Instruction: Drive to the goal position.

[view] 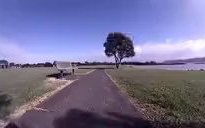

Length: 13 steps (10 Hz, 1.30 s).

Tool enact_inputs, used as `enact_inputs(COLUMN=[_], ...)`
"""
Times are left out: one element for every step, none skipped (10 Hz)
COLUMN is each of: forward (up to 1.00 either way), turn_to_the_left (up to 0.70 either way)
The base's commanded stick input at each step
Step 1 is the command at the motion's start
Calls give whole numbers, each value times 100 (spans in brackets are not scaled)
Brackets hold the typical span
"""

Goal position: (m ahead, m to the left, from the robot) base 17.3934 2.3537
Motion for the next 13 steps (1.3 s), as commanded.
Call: enact_inputs(forward=[45, 45, 45, 45, 45, 45, 45, 45, 45, 45, 45, 45, 45], turn_to_the_left=[-10, -22, -27, -27, -27, -27, -27, -27, -27, 0, 0, 0, 0])
